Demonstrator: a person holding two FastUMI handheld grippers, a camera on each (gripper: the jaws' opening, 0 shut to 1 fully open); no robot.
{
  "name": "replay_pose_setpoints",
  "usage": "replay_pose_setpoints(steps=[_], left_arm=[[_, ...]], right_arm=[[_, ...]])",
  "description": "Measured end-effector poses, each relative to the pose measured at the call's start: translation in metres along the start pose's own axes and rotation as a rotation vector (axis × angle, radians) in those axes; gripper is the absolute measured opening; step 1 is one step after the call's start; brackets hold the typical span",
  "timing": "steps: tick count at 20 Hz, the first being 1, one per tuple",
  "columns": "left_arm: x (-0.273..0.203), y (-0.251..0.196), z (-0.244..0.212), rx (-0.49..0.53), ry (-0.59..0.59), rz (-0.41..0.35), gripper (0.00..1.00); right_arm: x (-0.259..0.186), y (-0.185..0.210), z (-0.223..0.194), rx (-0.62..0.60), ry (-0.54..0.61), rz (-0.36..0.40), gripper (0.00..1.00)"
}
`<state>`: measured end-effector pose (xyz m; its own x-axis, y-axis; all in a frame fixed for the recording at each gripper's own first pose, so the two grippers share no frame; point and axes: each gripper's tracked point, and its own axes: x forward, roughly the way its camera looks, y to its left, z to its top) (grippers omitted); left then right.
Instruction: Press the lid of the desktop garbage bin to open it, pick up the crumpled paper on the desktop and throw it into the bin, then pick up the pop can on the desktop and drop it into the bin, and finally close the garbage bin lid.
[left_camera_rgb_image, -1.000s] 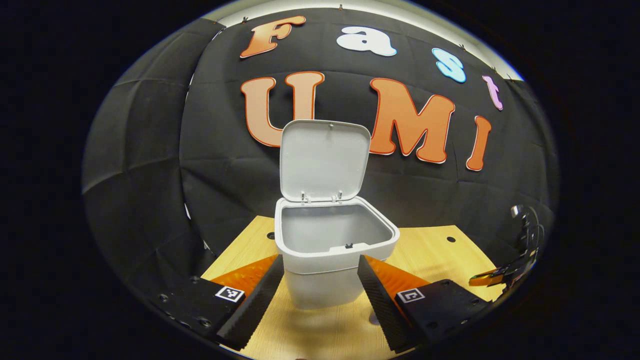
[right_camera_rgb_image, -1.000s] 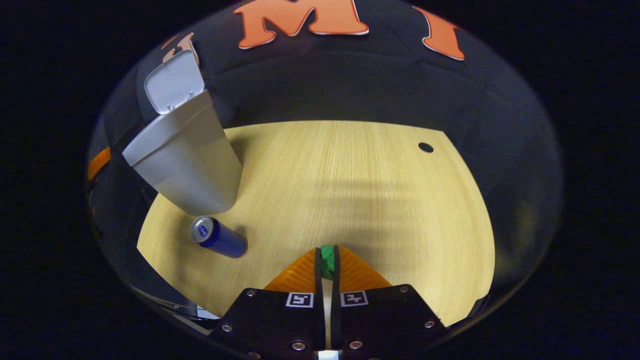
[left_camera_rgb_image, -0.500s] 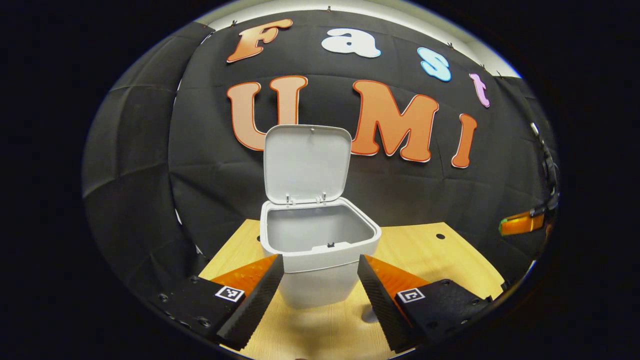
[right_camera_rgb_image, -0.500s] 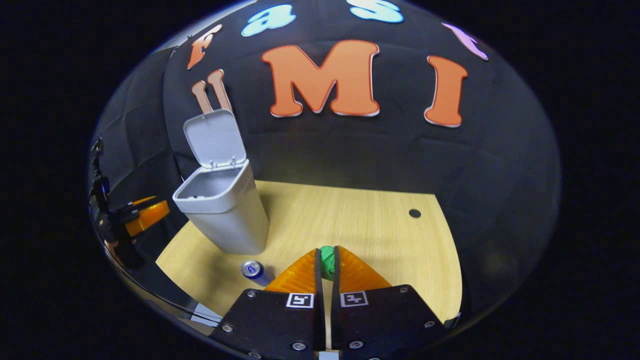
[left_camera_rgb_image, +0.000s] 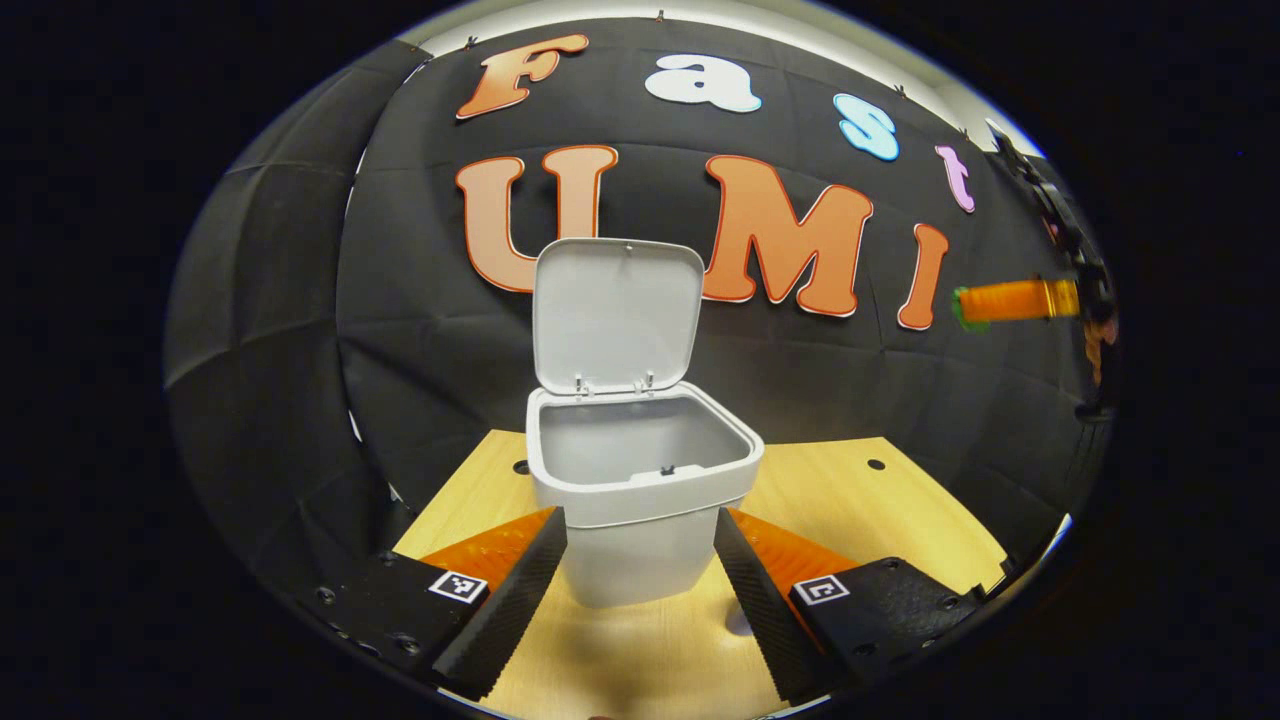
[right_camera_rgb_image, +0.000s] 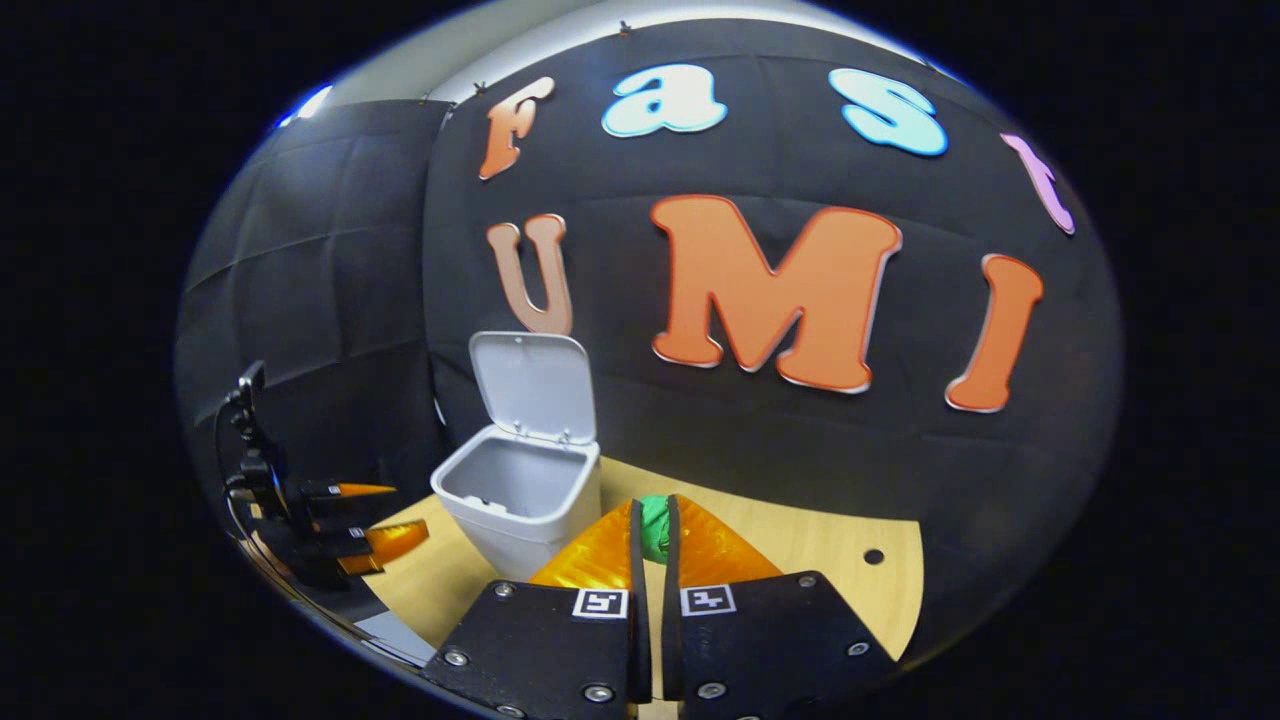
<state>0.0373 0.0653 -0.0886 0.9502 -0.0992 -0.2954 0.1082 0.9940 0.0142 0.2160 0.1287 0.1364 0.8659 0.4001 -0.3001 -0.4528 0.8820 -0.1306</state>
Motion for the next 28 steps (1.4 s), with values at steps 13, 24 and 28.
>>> replay_pose_setpoints(steps=[13,24,28], left_arm=[[-0.015,0.079,-0.013,-0.077,0.009,0.112,0.95],[-0.012,0.104,-0.018,-0.092,0.023,0.144,0.95],[-0.011,0.098,-0.02,-0.092,0.03,0.137,0.95]], right_arm=[[0.155,0.121,0.034,0.006,-0.005,0.192,0.04],[0.188,0.133,0.014,-0.024,0.017,0.161,0.77],[0.183,0.128,0.019,-0.007,0.009,0.155,0.95]])
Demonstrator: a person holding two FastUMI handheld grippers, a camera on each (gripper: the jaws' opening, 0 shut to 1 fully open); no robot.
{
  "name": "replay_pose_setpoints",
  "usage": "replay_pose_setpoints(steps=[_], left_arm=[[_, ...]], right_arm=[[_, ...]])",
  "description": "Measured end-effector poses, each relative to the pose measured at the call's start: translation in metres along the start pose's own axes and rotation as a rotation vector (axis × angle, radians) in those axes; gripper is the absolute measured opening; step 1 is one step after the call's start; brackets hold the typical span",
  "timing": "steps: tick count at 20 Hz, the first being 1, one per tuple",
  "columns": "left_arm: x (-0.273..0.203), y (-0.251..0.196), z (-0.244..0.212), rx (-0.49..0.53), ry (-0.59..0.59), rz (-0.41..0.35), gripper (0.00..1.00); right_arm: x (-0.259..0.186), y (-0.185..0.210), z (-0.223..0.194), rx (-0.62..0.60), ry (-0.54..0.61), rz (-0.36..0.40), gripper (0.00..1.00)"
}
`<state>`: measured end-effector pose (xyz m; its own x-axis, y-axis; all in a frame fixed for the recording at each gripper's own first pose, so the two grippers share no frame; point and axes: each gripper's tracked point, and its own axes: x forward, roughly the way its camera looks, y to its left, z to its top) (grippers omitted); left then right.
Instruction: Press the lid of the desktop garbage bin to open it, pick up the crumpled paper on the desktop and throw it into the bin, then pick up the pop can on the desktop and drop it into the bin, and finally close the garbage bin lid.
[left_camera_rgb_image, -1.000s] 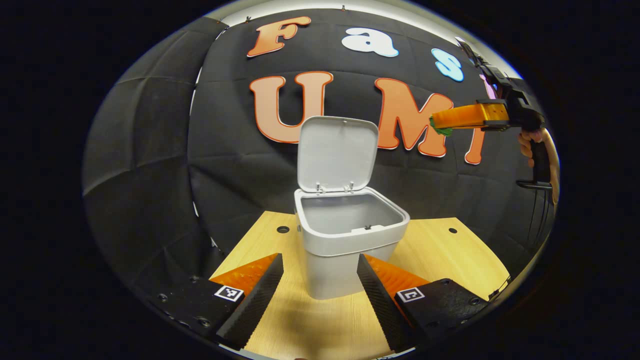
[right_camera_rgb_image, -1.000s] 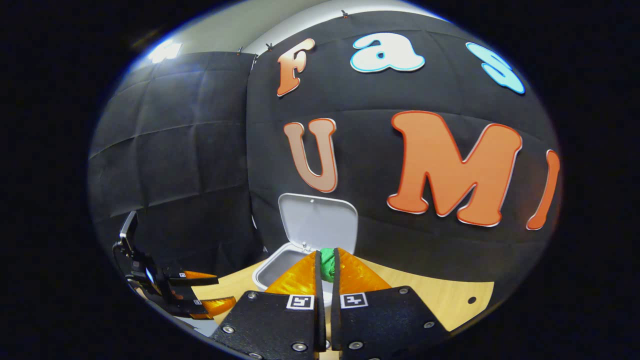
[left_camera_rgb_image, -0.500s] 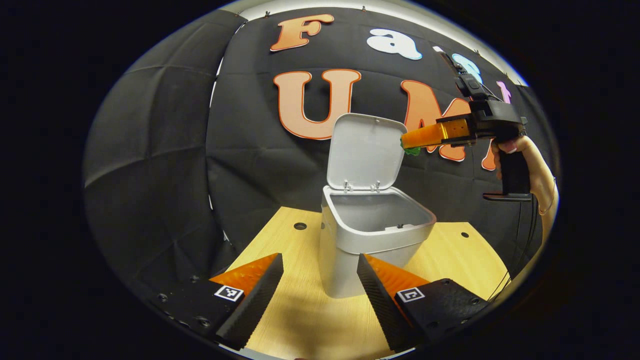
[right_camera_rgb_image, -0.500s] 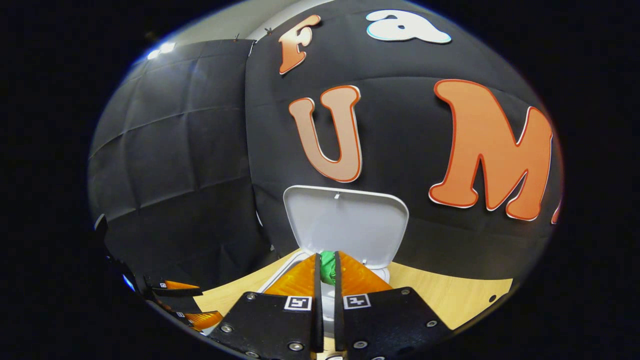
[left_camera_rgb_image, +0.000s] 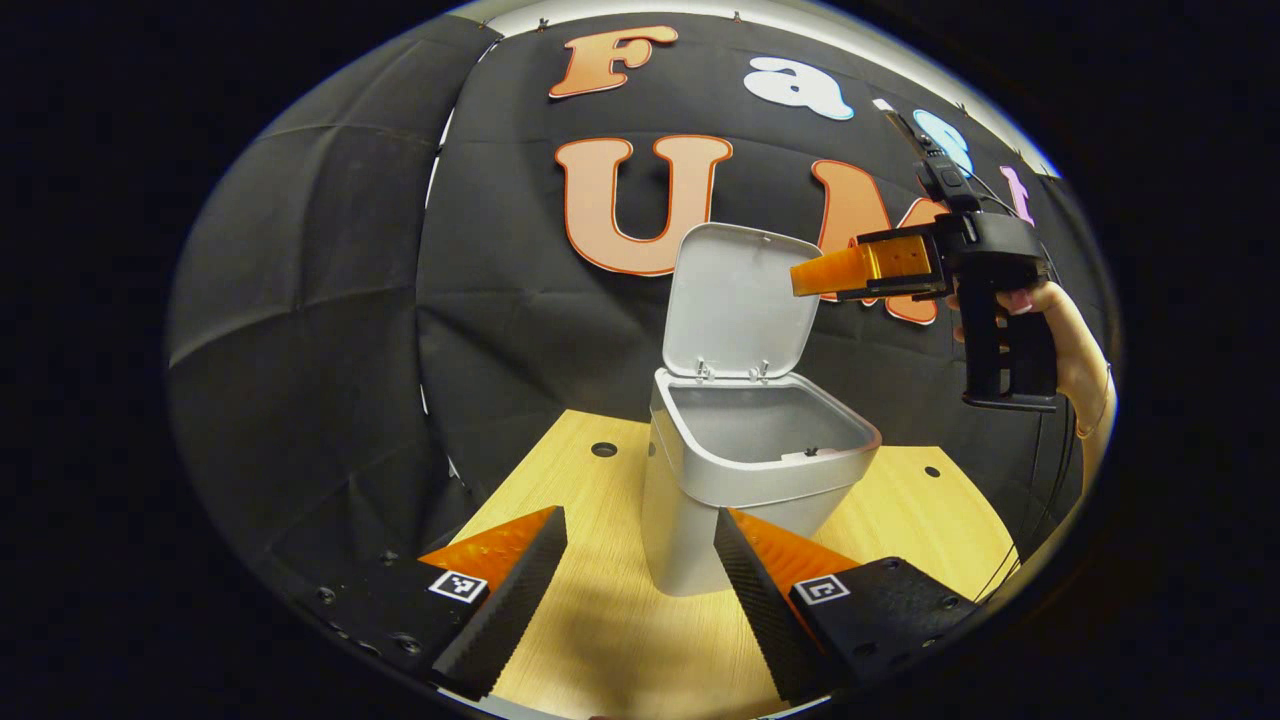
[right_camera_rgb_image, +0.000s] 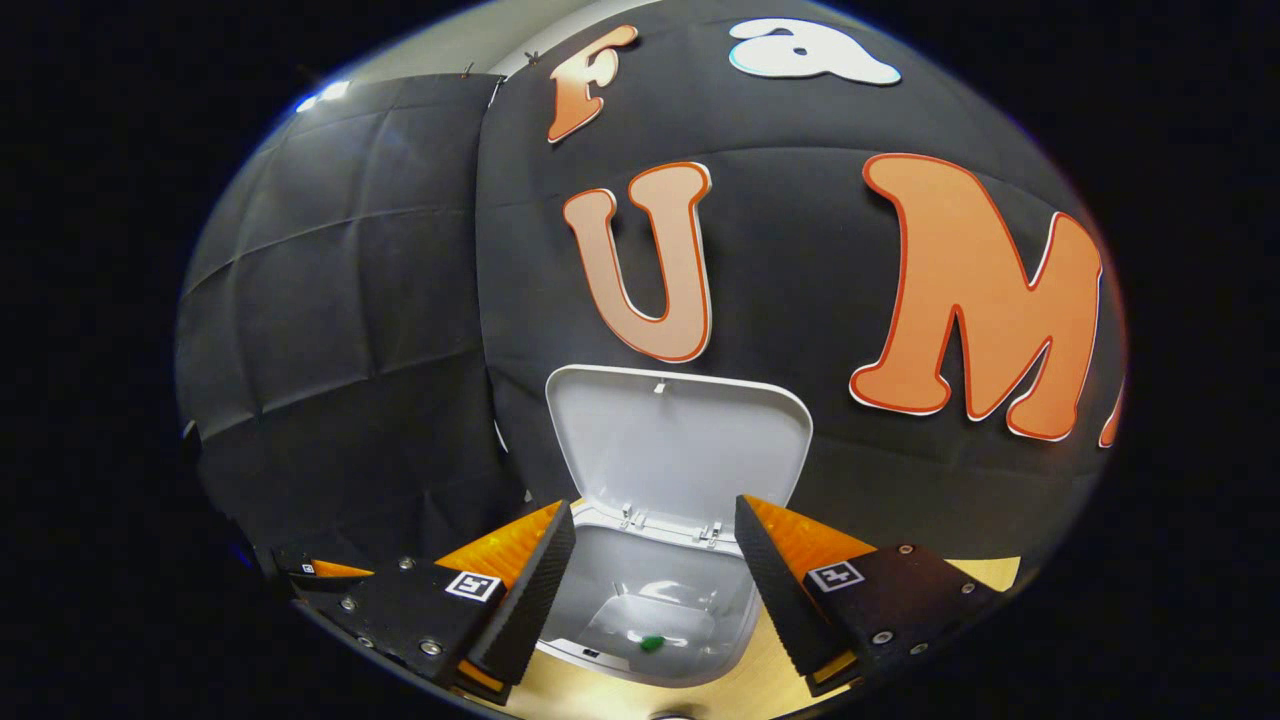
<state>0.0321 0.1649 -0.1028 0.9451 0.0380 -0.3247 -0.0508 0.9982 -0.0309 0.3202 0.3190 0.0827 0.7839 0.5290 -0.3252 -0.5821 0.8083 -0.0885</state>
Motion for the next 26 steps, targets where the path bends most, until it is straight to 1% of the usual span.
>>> replay_pose_setpoints(steps=[4,6,8,9,10,11,14,16,17,19,22,24,26], left_arm=[[0.001,-0.007,0.002,0.013,0.001,-0.007,0.95],[0.0,-0.014,0.004,0.015,-0.004,-0.015,0.95],[0.0,-0.022,0.006,0.019,-0.008,-0.028,0.95],[0.001,-0.027,0.008,0.024,-0.01,-0.036,0.95],[0.002,-0.032,0.008,0.029,-0.01,-0.042,0.95],[0.003,-0.038,0.009,0.034,-0.01,-0.051,0.95],[0.004,-0.061,0.005,0.052,-0.009,-0.088,0.95],[0.005,-0.08,0.0,0.078,-0.003,-0.119,0.95],[0.007,-0.089,-0.002,0.09,0.0,-0.136,0.95],[0.008,-0.111,-0.011,0.108,0.006,-0.182,0.95],[0.015,-0.153,-0.031,0.129,0.044,-0.278,0.95],[0.017,-0.182,-0.045,0.136,0.076,-0.347,0.95],[0.025,-0.209,-0.063,0.152,0.107,-0.4,0.95]], right_arm=[[-0.01,-0.015,0.002,-0.017,-0.019,-0.037,0.95],[-0.022,-0.018,0.003,-0.012,-0.021,-0.034,0.95],[-0.038,-0.023,0.007,-0.012,-0.042,-0.037,0.95],[-0.046,-0.028,0.009,-0.016,-0.055,-0.046,1.0],[-0.055,-0.034,0.009,-0.021,-0.068,-0.057,0.95],[-0.066,-0.039,0.01,-0.024,-0.081,-0.065,1.0],[-0.098,-0.057,0.003,0.005,-0.105,-0.093,1.0],[-0.12,-0.074,-0.006,0.035,-0.114,-0.126,1.0],[-0.131,-0.083,-0.008,0.051,-0.12,-0.146,0.95],[-0.156,-0.097,-0.014,0.073,-0.138,-0.185,0.95],[-0.189,-0.126,-0.031,0.085,-0.145,-0.266,0.95],[-0.211,-0.139,-0.042,0.109,-0.144,-0.303,0.95],[-0.232,-0.15,-0.056,0.133,-0.142,-0.336,0.95]])
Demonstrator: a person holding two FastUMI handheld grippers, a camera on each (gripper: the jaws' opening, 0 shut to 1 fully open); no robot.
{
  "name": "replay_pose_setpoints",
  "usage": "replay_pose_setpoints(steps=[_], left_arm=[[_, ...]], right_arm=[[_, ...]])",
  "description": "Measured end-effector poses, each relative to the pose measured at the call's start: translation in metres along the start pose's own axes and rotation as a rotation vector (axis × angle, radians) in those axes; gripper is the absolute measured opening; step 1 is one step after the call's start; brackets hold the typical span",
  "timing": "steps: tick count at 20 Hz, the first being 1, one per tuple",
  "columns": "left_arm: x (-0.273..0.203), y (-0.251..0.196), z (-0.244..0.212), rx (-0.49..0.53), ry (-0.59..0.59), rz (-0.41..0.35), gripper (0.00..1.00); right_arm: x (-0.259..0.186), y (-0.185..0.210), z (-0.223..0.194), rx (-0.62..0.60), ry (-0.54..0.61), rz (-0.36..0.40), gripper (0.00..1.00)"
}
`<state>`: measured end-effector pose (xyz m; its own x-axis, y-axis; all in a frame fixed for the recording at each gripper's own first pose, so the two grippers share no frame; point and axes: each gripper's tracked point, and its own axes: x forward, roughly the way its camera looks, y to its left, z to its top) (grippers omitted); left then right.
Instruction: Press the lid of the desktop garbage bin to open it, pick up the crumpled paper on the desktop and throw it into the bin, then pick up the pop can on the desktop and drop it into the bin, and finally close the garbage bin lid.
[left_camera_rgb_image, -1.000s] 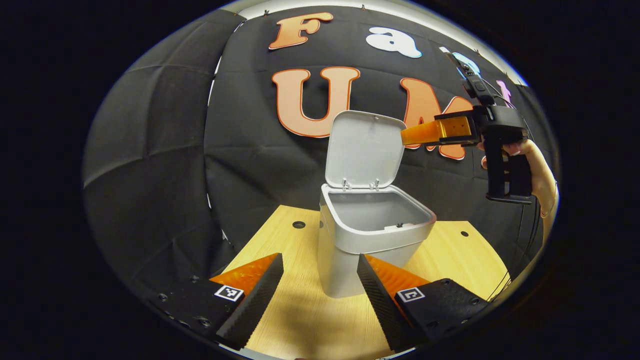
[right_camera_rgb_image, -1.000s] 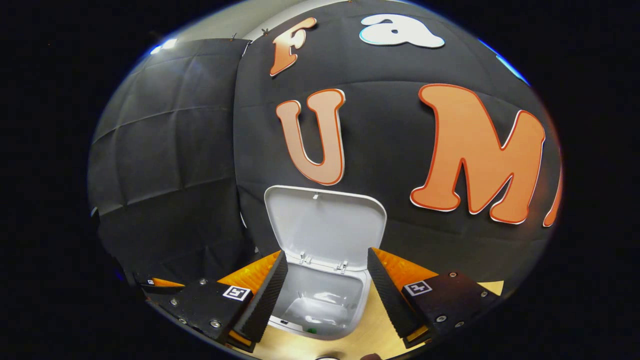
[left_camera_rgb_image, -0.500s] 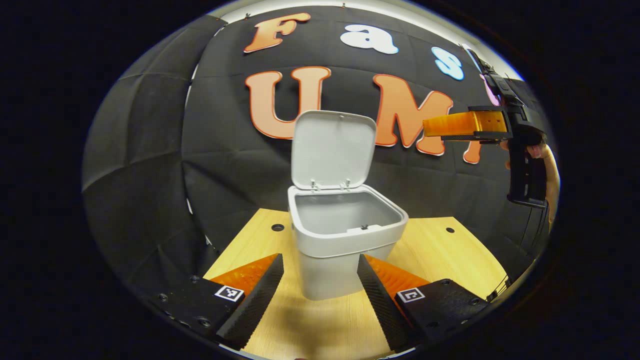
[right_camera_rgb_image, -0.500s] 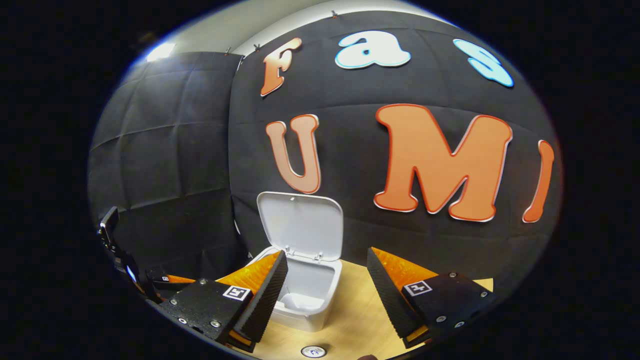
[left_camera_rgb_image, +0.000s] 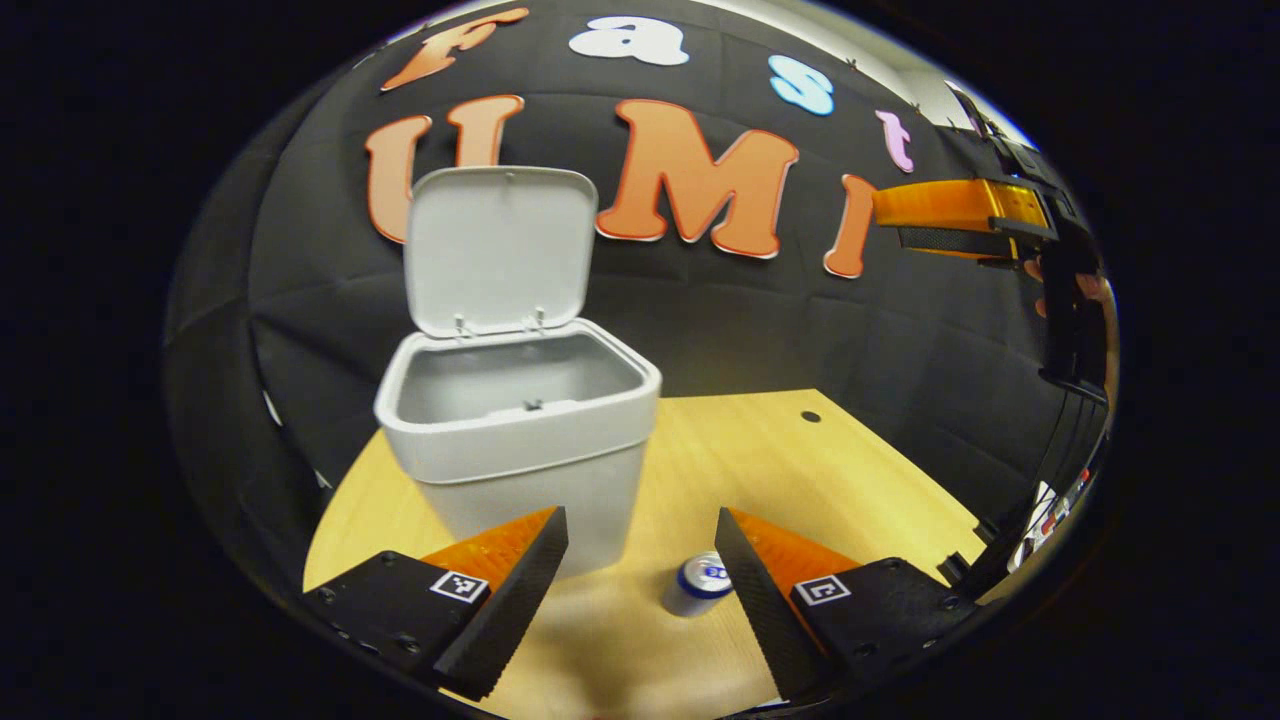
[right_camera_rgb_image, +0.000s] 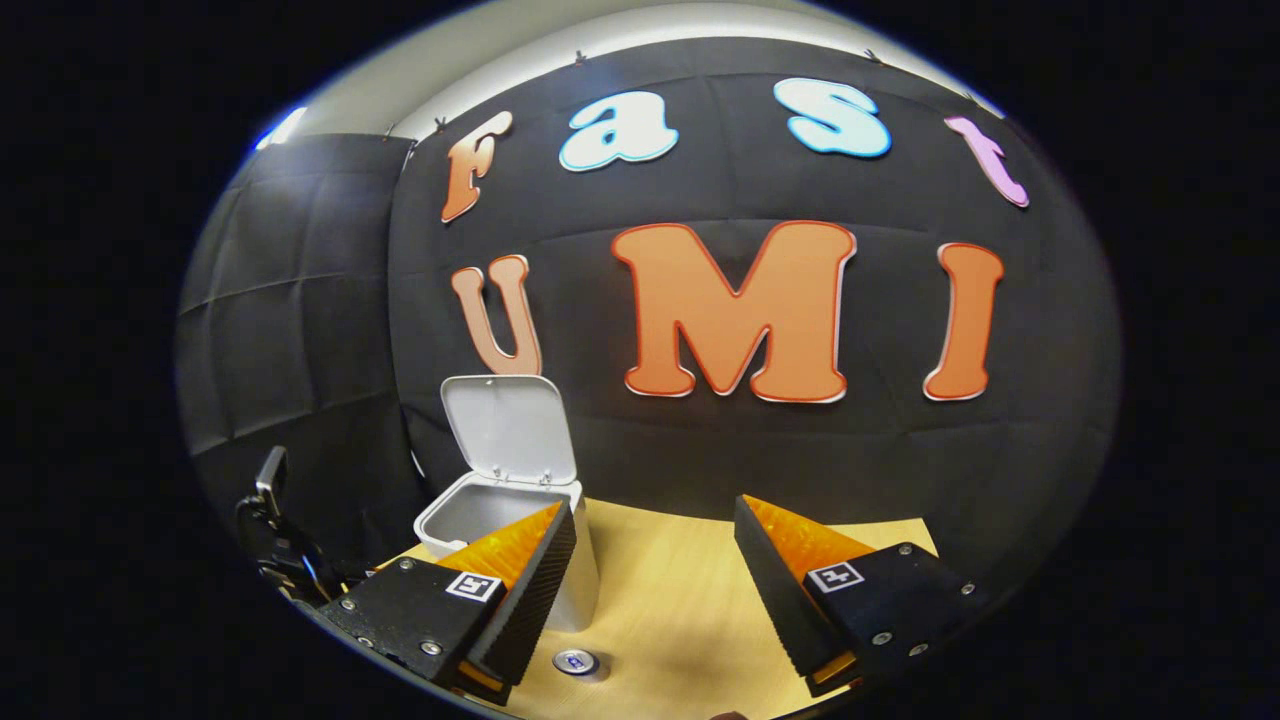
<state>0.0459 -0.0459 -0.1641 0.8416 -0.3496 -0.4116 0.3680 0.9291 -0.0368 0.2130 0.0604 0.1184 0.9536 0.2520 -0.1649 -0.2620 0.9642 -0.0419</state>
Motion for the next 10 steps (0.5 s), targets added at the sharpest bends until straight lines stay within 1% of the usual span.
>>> replay_pose_setpoints(steps=[2,5,6,7,8,10], left_arm=[[0.014,-0.021,-0.019,0.013,0.035,-0.038,0.95],[0.033,-0.046,-0.04,0.042,0.076,-0.087,0.95],[0.04,-0.051,-0.048,0.05,0.094,-0.092,0.95],[0.047,-0.057,-0.058,0.057,0.123,-0.103,0.95],[0.051,-0.063,-0.07,0.063,0.164,-0.112,0.95],[0.063,-0.07,-0.086,0.059,0.194,-0.122,0.97]], right_arm=[[-0.013,-0.016,-0.008,0.019,0.006,-0.021,0.95],[-0.031,-0.051,-0.021,0.032,0.018,-0.093,0.95],[-0.038,-0.06,-0.025,0.042,0.022,-0.11,0.95],[-0.044,-0.068,-0.029,0.053,0.029,-0.125,1.0],[-0.05,-0.074,-0.033,0.062,0.035,-0.138,1.0],[-0.06,-0.089,-0.041,0.073,0.045,-0.168,1.0]])
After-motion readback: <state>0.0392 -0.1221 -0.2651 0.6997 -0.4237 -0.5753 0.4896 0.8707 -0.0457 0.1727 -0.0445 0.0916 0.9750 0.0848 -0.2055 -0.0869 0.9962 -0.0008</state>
